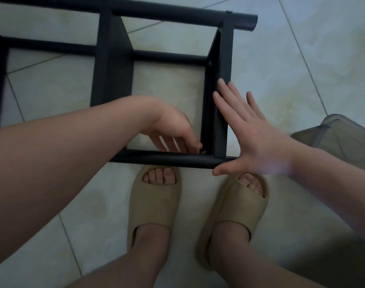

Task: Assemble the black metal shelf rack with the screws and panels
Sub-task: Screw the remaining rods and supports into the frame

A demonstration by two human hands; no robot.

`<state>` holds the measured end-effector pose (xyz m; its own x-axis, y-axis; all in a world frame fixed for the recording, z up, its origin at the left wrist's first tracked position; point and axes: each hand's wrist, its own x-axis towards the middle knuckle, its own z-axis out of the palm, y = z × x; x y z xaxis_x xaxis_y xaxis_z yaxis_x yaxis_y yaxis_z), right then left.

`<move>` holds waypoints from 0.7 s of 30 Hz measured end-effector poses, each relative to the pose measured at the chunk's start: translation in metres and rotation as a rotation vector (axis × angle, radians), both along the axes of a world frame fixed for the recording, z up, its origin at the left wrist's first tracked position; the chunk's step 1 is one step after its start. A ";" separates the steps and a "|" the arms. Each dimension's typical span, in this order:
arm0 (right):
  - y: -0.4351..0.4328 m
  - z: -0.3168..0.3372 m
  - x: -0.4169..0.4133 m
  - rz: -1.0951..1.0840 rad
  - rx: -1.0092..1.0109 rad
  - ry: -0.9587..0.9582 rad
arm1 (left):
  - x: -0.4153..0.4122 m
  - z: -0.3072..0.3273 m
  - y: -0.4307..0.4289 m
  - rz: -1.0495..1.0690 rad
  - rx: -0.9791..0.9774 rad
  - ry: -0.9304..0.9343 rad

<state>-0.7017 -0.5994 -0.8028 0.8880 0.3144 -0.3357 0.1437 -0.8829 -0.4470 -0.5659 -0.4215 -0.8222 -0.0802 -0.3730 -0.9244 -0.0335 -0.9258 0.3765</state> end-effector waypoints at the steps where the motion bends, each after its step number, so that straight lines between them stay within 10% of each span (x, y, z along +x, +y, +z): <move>1: 0.000 0.002 -0.001 0.000 -0.014 -0.003 | 0.001 0.008 0.009 -0.041 0.029 -0.051; 21: 0.015 0.061 0.033 0.163 -0.448 0.150 | -0.047 0.084 0.057 -0.036 -0.077 -0.732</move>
